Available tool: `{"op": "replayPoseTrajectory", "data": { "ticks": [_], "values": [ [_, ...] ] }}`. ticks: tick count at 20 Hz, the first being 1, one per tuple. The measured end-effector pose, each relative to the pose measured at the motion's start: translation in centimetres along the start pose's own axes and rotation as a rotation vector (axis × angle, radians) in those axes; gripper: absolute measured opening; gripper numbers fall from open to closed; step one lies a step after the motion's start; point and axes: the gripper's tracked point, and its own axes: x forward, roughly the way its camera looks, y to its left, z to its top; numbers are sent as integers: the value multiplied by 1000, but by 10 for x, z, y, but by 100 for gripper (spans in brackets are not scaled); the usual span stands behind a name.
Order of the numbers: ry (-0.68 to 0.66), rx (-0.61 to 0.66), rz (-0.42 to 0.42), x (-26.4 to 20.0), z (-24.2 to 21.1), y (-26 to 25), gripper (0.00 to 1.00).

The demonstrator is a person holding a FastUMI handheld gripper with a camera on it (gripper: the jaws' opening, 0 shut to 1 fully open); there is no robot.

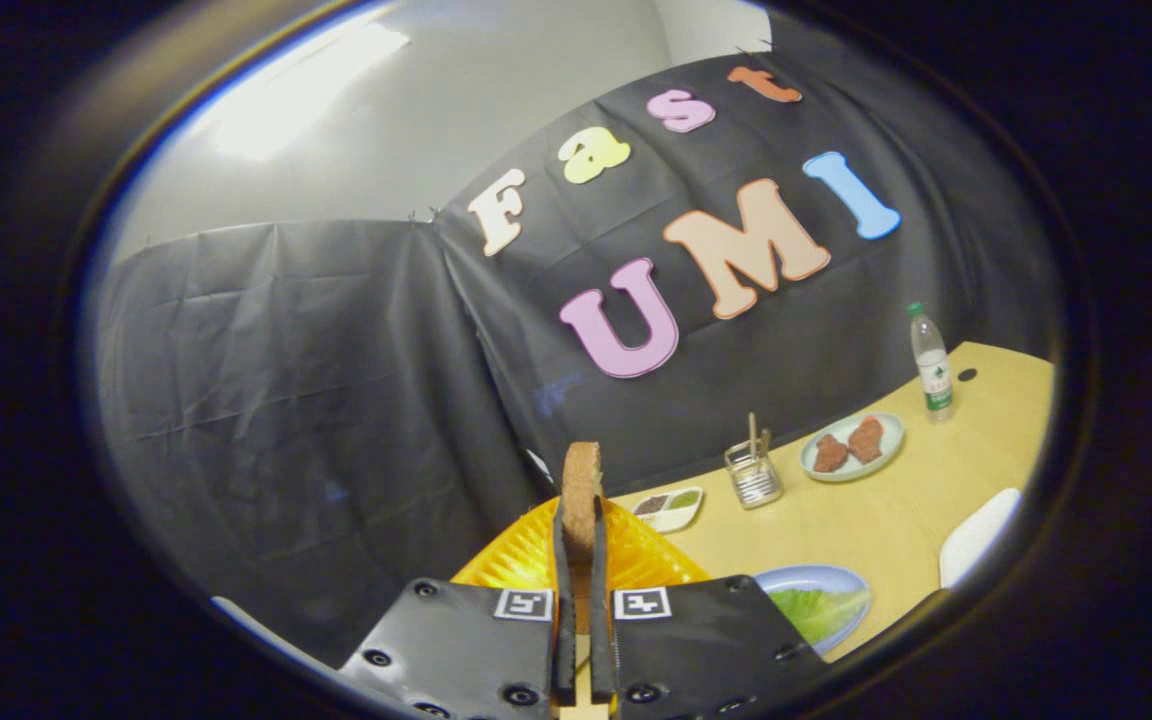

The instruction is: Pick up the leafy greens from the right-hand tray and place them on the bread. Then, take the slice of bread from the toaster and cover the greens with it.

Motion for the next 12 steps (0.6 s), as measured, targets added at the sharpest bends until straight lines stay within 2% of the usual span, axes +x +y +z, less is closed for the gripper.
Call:
{"op": "replayPoseTrajectory", "data": {
  "ticks": [5, 10, 12],
  "values": [
    [20, 87, -53, -10, -22, -58, 8],
    [73, 190, -70, 0, -66, -93, 8],
    [106, 220, -104, 3, -87, -110, 8]
  ]
}}
